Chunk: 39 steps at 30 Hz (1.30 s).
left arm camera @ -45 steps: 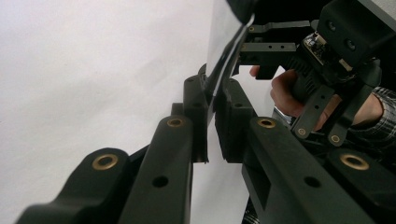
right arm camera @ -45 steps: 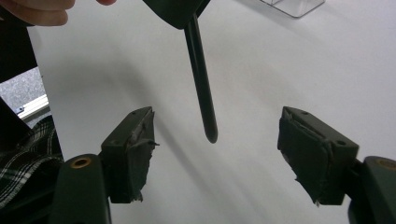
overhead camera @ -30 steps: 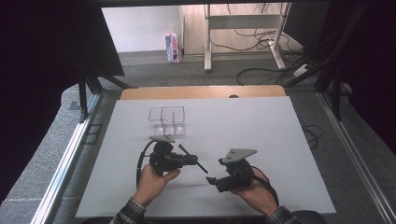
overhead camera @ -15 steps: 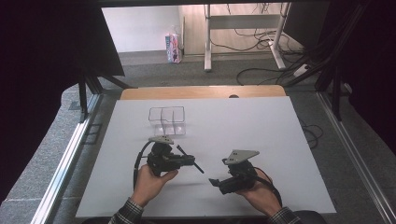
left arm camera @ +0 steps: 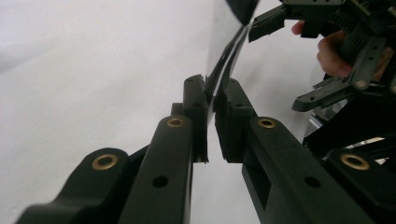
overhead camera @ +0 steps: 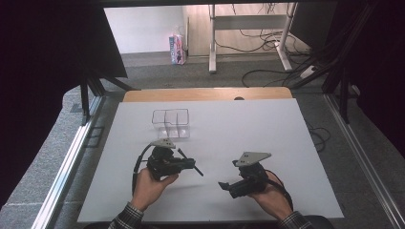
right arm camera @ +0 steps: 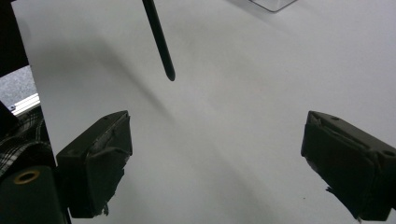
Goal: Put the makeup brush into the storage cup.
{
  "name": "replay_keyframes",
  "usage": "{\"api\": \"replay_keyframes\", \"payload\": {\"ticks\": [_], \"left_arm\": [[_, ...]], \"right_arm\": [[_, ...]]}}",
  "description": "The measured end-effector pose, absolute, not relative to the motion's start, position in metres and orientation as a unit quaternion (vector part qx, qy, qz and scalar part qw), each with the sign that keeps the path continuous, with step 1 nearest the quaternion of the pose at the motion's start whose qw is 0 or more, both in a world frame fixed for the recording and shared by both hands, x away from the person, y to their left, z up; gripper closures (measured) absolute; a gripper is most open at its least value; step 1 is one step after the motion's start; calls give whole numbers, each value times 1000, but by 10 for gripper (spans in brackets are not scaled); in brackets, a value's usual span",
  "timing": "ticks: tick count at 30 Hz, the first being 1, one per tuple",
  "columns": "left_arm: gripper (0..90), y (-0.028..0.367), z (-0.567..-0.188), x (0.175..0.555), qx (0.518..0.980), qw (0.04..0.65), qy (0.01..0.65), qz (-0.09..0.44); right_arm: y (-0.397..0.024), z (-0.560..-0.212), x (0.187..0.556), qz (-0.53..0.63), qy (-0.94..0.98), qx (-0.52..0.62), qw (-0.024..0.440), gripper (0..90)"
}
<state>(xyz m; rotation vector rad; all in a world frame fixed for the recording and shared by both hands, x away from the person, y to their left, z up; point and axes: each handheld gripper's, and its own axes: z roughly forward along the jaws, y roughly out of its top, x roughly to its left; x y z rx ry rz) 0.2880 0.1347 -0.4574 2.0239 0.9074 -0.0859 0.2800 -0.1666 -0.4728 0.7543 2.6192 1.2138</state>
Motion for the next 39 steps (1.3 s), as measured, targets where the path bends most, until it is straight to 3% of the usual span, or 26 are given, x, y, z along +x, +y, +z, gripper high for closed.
{"api": "replay_keyframes", "payload": {"ticks": [39], "left_arm": [[837, 162, -454, 290, 829, 396, 394, 42]], "right_arm": [[-209, -469, 292, 358, 882, 278, 131, 22]]}}
